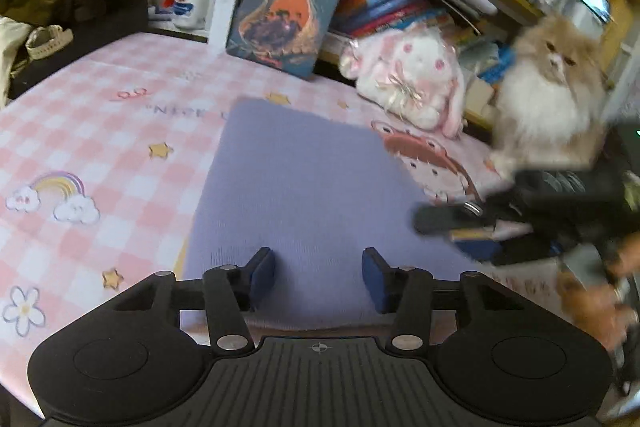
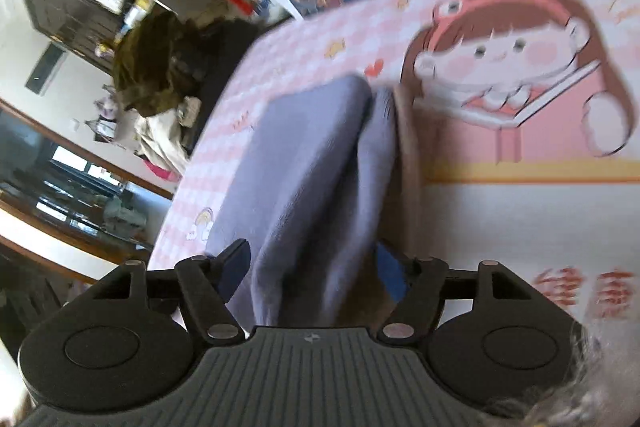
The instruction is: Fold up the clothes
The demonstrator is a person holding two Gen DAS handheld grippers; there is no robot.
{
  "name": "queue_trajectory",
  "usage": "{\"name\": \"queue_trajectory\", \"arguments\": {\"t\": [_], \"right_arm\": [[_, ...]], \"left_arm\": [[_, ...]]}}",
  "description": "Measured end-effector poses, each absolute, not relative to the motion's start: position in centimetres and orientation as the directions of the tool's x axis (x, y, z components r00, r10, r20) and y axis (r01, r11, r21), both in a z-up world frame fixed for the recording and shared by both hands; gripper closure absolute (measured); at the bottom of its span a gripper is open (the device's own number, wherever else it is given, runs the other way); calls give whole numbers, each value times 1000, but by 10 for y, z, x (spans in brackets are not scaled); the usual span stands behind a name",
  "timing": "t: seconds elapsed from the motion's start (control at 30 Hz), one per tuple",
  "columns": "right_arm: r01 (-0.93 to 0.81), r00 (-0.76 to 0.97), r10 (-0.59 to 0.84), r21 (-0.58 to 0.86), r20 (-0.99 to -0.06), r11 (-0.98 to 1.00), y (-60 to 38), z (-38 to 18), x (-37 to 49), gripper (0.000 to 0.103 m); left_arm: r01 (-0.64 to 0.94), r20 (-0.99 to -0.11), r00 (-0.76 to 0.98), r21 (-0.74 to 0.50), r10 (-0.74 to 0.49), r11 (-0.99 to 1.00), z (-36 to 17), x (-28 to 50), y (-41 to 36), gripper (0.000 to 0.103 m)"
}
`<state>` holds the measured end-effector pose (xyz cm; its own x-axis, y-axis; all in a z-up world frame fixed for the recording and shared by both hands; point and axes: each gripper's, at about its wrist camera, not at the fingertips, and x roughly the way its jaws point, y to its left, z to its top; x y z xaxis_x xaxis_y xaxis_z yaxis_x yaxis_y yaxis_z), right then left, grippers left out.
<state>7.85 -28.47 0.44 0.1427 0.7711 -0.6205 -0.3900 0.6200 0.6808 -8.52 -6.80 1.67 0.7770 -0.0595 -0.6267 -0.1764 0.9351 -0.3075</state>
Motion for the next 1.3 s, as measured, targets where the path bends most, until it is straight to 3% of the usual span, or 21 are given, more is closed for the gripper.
{"name": "queue_trajectory", "arguments": {"t": [0.07, 0.1, 0.13, 0.17, 0.27, 0.37, 0.43, 0.53, 0.6, 0.63, 0.7, 0.83, 0.87, 0.97, 1.1, 1.17, 1.23, 1.3], "right_arm": [[-377, 149, 747, 661, -648, 649, -268, -2, 79, 44], [-405, 181, 728, 625, -661, 668, -261, 1, 76, 66], [-472, 224, 714, 568, -663, 675, -255, 10, 68, 80], [-533, 267, 702, 505, -661, 679, -250, 19, 60, 88], [-733, 348, 752, 338, -560, 591, -249, 45, 24, 89], [-704, 370, 669, 276, -644, 654, -249, 30, 21, 89], [-616, 344, 623, 332, -702, 714, -253, 4, 38, 87], [-587, 332, 621, 360, -710, 725, -255, -1, 46, 84], [-586, 344, 611, 345, -713, 733, -256, 5, 45, 65], [-569, 350, 610, 357, -711, 741, -260, 7, 46, 61], [-528, 337, 634, 418, -696, 739, -267, 9, 52, 58], [-440, 296, 665, 520, -685, 732, -269, 5, 67, 54], [-429, 298, 660, 521, -689, 738, -264, 5, 69, 54], [-453, 341, 645, 482, -683, 750, -255, 9, 64, 87], [-636, 445, 690, 341, -570, 692, -253, 39, 33, 90], [-648, 461, 639, 259, -615, 716, -246, 35, 29, 91], [-582, 427, 570, 269, -702, 767, -242, 10, 42, 92], [-549, 411, 578, 314, -705, 774, -245, -1, 48, 92]], "left_arm": [[-168, -634, 771, -303, -67, 938, 16, -86, -69, 57], [-159, -640, 766, -292, -68, 943, 17, -85, -70, 57], [-151, -645, 761, -280, -70, 948, 18, -83, -71, 57], [-146, -650, 757, -275, -72, 950, 18, -82, -72, 56], [-140, -665, 743, -274, -82, 952, 15, -82, -71, 57], [-111, -671, 734, -267, -102, 957, 12, -81, -74, 55], [-99, -677, 729, -257, -106, 961, 13, -79, -76, 54], [-83, -672, 731, -263, -121, 961, 22, -80, -72, 54], [-86, -637, 761, -289, -125, 953, 32, -84, -64, 54], [-91, -617, 777, -308, -125, 947, 37, -85, -58, 54], [-103, -589, 799, -331, -120, 938, 42, -86, -47, 56], [-130, -618, 781, -308, -94, 943, 35, -72, -36, 58], [-128, -627, 773, -297, -92, 946, 31, -69, -37, 58], [-115, -645, 760, -263, -86, 958, 24, -65, -39, 58], [-112, -653, 749, -290, -111, 951, 22, -65, -31, 58], [-103, -654, 746, -294, -121, 950, 22, -65, -31, 58], [-99, -658, 744, -285, -120, 953, 21, -64, -33, 58], [-98, -657, 744, -286, -120, 953, 21, -64, -32, 58]]}}
